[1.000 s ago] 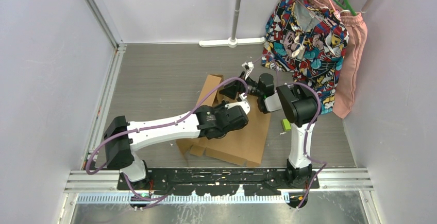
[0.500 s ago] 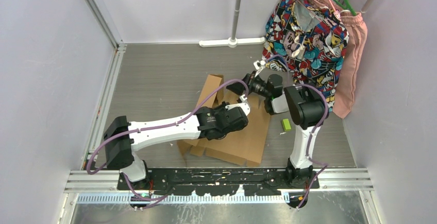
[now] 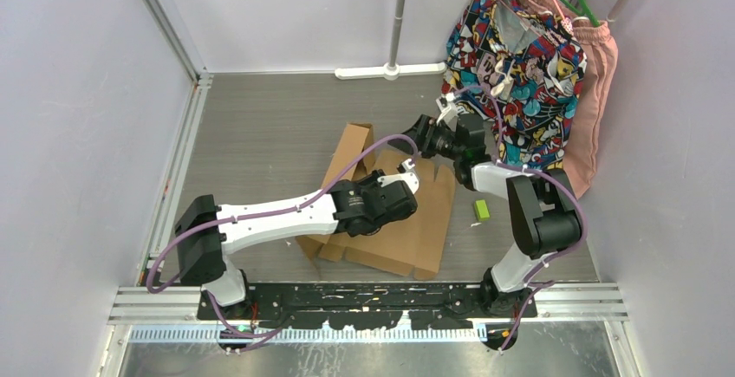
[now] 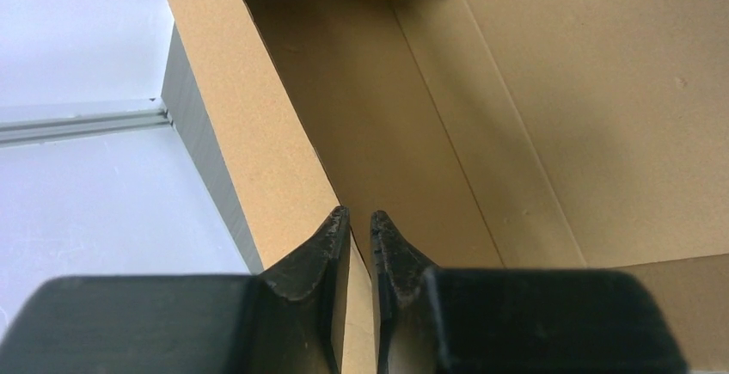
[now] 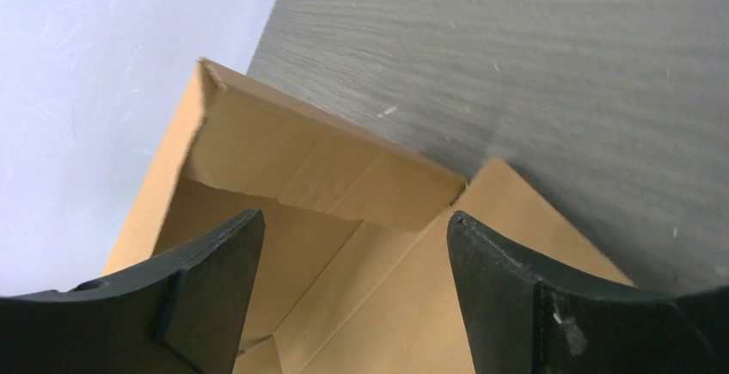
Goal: Fold the paper box
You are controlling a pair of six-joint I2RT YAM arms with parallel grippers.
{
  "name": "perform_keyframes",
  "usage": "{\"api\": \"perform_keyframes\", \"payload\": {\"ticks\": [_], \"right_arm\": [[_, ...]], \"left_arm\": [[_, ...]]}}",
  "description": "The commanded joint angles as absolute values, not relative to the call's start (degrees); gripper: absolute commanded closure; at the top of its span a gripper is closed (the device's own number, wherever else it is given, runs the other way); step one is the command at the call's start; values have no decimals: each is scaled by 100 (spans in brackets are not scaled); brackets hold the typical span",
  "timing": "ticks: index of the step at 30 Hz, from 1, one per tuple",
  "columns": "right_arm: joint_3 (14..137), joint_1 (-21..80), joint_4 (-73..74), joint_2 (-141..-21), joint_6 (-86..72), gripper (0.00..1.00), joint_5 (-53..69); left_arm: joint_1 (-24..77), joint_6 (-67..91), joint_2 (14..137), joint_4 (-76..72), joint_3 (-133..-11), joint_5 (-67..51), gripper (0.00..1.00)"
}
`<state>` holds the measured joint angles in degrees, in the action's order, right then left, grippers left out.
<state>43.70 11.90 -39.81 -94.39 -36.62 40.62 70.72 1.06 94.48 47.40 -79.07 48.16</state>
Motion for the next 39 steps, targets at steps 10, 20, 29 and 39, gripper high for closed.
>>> {"api": "perform_keyframes", "payload": {"ticks": [10,20,29,39], "right_arm": [[4498,2446,121,-8457,-2974,48,3111],[3166,4043,-500,-7494,-4047,75,1853],[2129,5026,-1882,-7432,-5662,82,-172],[1741,5386,-2747,-7931,-6569,83,-1684]], "left_arm": [[7064,182,9454,4782,-8059,4900,85],[7070,56,9436,4397,-7949,4867,87],[7046,-272,9521,3940,-7883,4994,88],[6885,-399,9248,3555,-7652,4950,89]]}}
